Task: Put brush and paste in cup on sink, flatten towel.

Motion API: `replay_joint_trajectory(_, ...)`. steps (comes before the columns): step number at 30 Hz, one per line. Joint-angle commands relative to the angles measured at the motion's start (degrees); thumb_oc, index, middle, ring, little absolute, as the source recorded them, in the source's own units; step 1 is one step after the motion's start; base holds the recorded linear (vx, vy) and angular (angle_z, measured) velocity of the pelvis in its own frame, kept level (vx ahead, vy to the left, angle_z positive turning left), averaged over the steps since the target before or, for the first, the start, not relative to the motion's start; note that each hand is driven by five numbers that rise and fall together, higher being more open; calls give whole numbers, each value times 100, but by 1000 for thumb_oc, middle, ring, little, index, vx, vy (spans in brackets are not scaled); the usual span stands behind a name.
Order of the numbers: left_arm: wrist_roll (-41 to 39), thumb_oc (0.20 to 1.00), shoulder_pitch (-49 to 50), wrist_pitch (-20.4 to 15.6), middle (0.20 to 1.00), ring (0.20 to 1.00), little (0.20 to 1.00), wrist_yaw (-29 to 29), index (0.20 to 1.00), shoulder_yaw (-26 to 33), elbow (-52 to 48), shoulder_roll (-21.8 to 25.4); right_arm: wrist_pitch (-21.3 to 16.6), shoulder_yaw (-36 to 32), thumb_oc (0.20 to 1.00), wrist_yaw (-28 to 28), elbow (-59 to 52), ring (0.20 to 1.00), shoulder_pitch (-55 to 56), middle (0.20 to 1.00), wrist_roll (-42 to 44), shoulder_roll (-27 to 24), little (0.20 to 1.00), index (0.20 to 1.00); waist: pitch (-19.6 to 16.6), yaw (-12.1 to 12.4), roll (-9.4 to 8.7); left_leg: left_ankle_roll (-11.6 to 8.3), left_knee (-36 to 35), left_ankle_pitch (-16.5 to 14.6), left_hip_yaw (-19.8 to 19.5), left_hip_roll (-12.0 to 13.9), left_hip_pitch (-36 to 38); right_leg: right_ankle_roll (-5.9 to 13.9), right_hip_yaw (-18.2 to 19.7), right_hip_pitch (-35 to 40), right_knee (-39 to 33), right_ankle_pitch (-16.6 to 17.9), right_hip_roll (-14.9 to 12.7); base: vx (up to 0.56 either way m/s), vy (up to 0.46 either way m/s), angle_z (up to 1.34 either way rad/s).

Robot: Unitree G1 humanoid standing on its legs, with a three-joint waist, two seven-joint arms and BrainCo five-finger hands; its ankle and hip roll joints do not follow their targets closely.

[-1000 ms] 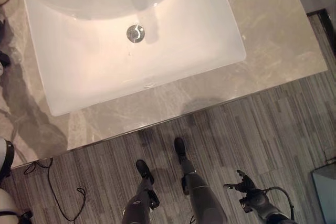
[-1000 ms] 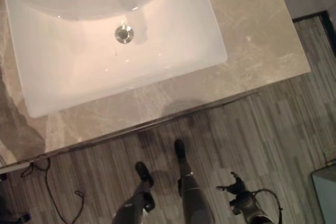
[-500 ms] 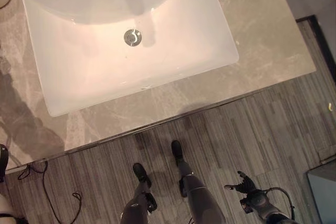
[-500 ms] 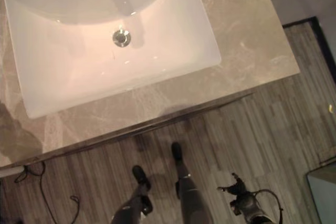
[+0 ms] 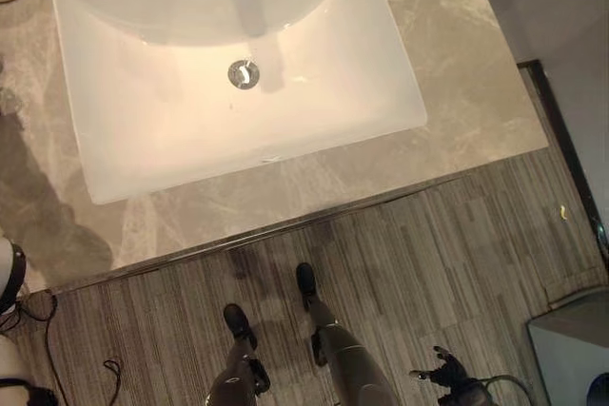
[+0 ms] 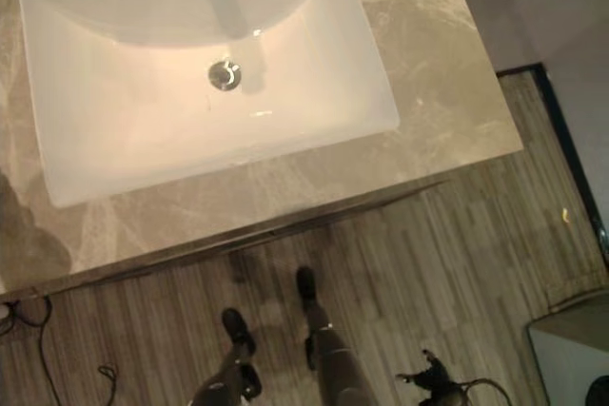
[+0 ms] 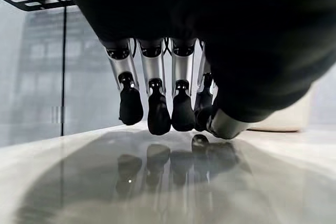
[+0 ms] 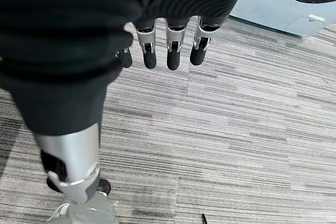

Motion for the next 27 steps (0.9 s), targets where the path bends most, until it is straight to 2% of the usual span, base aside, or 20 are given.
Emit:
replay_joint_trajectory(1, 100, 200, -619, -154, 200, 200, 200, 490, 200, -306, 43, -132, -131, 60, 1000, 33, -17, 1000, -82, 1000, 310, -122, 1000, 1000, 187, -263, 61, -261, 36, -112, -527, 423, -28, 753, 59, 380, 3, -264, -212, 2, 34, -6)
replay_joint_trajectory(3, 106, 200, -789, -220, 200, 200, 200, 578, 200, -424, -145, -201, -140, 84, 1000, 11, -5, 1000, -71, 1000, 280, -133, 1000, 1000, 178, -271, 44, -256, 36, -111, -521, 423, -52, 756, 63, 357, 3, -263, -212, 8, 29, -6)
replay_joint_trajectory(7, 469, 200, -651, -523, 200, 200, 200, 585, 200, -711, -1267, -361, -151, 119, 1000, 2, -3, 1000, -7, 1000, 109, -200, 1000, 1000, 182, -237, 85, -237, 36, -119, -623, 384, -69, 749, 12, 399, 3, -310, -279, 3, 8, 0)
replay_joint_trajectory(8, 473, 200, -636, -518, 200, 200, 200, 585, 200, -698, -1278, -359, -151, 119, 1000, 1, -4, 1000, -4, 1000, 107, -204, 1000, 1000, 180, -239, 90, -236, 36, -119, -624, 383, -69, 750, 10, 400, 3, -311, -279, -76, -4, 0)
replay_joint_trajectory(9, 536, 200, -598, -594, 200, 200, 200, 596, 200, -727, -1526, -395, -166, 119, 1000, -21, -9, 1000, -12, 1000, 73, -215, 1000, 1000, 201, -236, 70, -198, 36, 47, -595, 360, -150, 702, -5, 332, 3, -195, -293, 0, 0, 0)
replay_joint_trajectory(10, 536, 200, -590, -592, 200, 200, 200, 593, 200, -728, -1532, -400, -165, 118, 1000, -21, -4, 1000, -5, 1000, 73, -214, 1000, 1000, 173, -226, 110, -230, 36, -122, -658, 364, -86, 744, 3, 398, 3, -320, -289, -81, -24, -2)
replay_joint_trajectory(11, 577, 200, -467, -717, 200, 200, 200, 632, 200, -636, -2177, -650, -211, 146, 1000, -28, -98, 1000, -41, 1000, 58, -206, 1000, 1000, 193, -212, 122, -185, 36, 39, -696, 326, -196, 697, -64, 343, 3, -215, -329, 0, 0, 0)
replay_joint_trajectory(17, 538, 200, -347, -900, 200, 200, 200, 593, 200, -519, -2899, -1035, -296, 241, 1000, -17, -429, 1000, -109, 1000, 118, -200, 1000, 1000, 181, -237, 129, -178, 36, 25, -777, 291, -259, 716, -101, 332, 3, -200, -355, -18, -2, 2)
replay_joint_trajectory(19, 292, 200, 254, -1062, 200, 200, 200, 524, 200, -22, -3602, -1223, -272, 206, 1000, -53, -420, 1000, -129, 1000, 104, -109, 1000, 1000, 164, -169, 100, -178, 36, -9, -788, 295, -173, 702, -109, 426, 3, -221, -357, 0, 0, 0)
replay_joint_trajectory(20, 297, 200, 282, -1056, 200, 200, 200, 521, 200, 3, -3619, -1218, -273, 212, 1000, -54, -421, 1000, -125, 1000, 104, -120, 1000, 1000, 161, -174, 109, -179, 36, -10, -787, 296, -169, 702, -109, 431, 3, -222, -356, 18, -16, -7)
replay_joint_trajectory(21, 158, 200, 1006, -1212, 200, 200, 200, 434, 200, 522, -4324, -1296, -213, 119, 1000, -80, -375, 1000, -133, 1000, 38, -66, 1000, 1000, 152, -79, 105, -180, 36, -51, -831, 292, -67, 690, -165, 558, 3, -267, -384, 14, -14, -6)
replay_joint_trajectory(22, 165, 200, 1047, -1202, 200, 200, 200, 428, 200, 559, -4351, -1289, -212, 131, 1000, -80, -377, 1000, -128, 1000, 38, -81, 1000, 1000, 151, -91, 117, -180, 36, -53, -832, 292, -59, 690, -167, 567, 3, -268, -384, 43, -47, -8)
replay_joint_trajectory(23, -87, 200, 1889, -1339, 200, 200, 200, 387, 200, 1129, -4961, -1406, -164, 28, 1000, -101, -349, 1000, -76, 1000, -58, -6, 1000, 1000, 119, 20, 99, -176, 36, -107, -884, 278, 84, 667, -265, 764, 3, -339, -419, 30, -33, -3)
replay_joint_trajectory(26, -196, 200, 2358, -1392, 200, 200, 200, 301, 200, 1456, -5260, -1422, -112, -11, 1000, -105, -280, 1000, -39, 1000, -123, -10, 1000, 1000, 95, 42, 117, -169, 36, -148, -913, 273, 191, 658, -303, 884, 3, -373, -431, 45, -25, 15)
replay_joint_trajectory(27, -495, 200, 3448, -1593, 200, 200, 200, 119, 200, 2144, -5829, -1421, 31, -302, 1000, -123, -86, 1000, 27, 1000, -260, 2, 1000, 1000, 30, 199, 144, -156, 36, -223, -989, 229, 487, 632, -467, 1275, 3, -478, -517, 72, -17, 45)
